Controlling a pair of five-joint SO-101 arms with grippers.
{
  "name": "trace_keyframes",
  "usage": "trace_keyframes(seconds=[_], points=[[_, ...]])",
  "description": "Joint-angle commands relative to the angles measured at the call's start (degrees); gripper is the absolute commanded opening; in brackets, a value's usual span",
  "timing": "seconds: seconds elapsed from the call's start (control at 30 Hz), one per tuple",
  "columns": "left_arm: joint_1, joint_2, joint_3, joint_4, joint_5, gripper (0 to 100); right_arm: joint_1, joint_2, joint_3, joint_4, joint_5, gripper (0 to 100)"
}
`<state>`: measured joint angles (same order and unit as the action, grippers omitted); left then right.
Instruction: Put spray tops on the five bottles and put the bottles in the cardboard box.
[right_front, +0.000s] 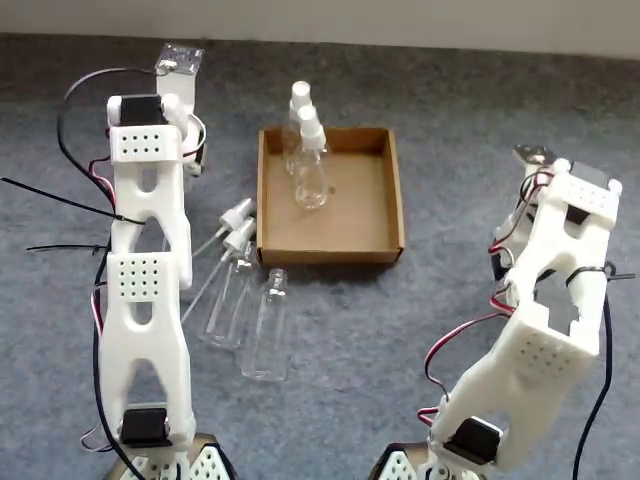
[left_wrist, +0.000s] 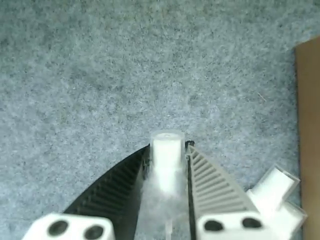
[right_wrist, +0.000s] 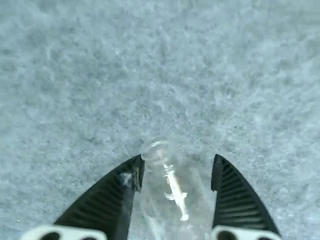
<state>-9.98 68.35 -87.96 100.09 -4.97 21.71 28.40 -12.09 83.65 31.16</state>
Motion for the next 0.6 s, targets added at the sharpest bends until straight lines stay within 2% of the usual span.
trace_keyframes(seconds=[0.0,0.1,0.23,0.57], points=[[-1.1,-1.19,-2.33,0.44,0.18,4,0.4,0.22,-2.86,0.57,-0.44,16.7],[-1.1,-1.19,-2.33,0.44,0.18,4,0.4,0.22,-2.51,0.84,2.81,17.7],[-1.1,-1.1,-2.33,0.44,0.18,4,0.4,0.13,-2.86,4.53,6.24,25.5],[-1.1,-1.1,-2.33,0.44,0.18,4,1.36,0.4,-2.33,3.56,9.49,25.6]])
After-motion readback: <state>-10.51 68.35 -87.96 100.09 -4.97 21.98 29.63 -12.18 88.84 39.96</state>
